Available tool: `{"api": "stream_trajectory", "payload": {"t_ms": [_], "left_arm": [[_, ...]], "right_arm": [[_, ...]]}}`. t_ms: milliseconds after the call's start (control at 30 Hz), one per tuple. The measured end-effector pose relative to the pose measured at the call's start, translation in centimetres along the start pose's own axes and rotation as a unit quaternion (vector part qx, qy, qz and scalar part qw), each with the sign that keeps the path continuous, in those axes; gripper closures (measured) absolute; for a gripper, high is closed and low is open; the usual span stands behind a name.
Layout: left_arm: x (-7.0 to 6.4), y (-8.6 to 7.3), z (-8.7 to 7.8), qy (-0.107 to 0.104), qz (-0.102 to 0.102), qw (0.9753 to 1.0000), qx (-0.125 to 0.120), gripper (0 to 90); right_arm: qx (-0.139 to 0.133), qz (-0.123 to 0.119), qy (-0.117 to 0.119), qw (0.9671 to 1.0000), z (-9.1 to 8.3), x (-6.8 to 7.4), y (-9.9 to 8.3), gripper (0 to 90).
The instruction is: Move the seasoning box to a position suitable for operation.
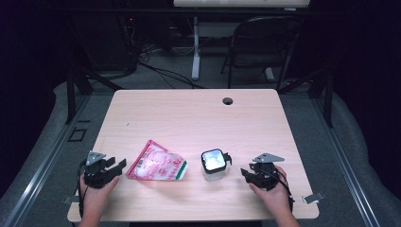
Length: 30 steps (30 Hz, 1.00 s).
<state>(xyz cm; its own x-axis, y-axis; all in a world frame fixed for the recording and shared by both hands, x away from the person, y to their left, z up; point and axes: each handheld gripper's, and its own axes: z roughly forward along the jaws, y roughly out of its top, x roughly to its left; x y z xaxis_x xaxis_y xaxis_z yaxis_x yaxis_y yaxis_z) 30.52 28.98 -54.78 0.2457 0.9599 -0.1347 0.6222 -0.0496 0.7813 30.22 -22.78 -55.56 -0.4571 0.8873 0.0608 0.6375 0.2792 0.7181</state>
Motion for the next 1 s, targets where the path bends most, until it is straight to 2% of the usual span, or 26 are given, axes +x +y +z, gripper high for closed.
{"api": "stream_trajectory", "payload": {"t_ms": [267, 367, 600, 667, 900, 1000], "left_arm": [[-0.8, 0.1, 0.2, -0.014, 0.004, 0.9999, 0.002, 50.1], [-1.2, 0.0, 0.3, -0.018, 0.015, 0.9997, 0.01, 50.0], [-2.0, -0.3, 0.2, -0.017, 0.027, 0.9995, 0.01, 50.1], [-2.0, -0.3, 0.0, -0.02, 0.029, 0.9994, 0.007, 50.9], [-2.2, -0.6, -0.3, -0.02, 0.029, 0.9994, 0.003, 51.5], [-2.3, -0.7, -0.5, -0.024, 0.028, 0.9993, 0.005, 51.5]], "right_arm": [[-0.006, 0.001, 0.01, 0.9999, -0.4, 0.5, 0.0, 59.1], [-0.01, -0.002, 0.014, 0.9998, -0.5, 0.8, 0.1, 59.9], [-0.01, -0.023, 0.028, 0.9993, -0.6, 1.9, 0.5, 61.3], [-0.008, -0.035, 0.029, 0.9989, -0.2, 2.2, 0.6, 61.4], [-0.003, -0.04, 0.02, 0.999, 1.2, 2.4, 0.9, 61.6], [-0.002, -0.036, 0.021, 0.9991, 1.7, 2.4, 1.1, 64.8]]}}
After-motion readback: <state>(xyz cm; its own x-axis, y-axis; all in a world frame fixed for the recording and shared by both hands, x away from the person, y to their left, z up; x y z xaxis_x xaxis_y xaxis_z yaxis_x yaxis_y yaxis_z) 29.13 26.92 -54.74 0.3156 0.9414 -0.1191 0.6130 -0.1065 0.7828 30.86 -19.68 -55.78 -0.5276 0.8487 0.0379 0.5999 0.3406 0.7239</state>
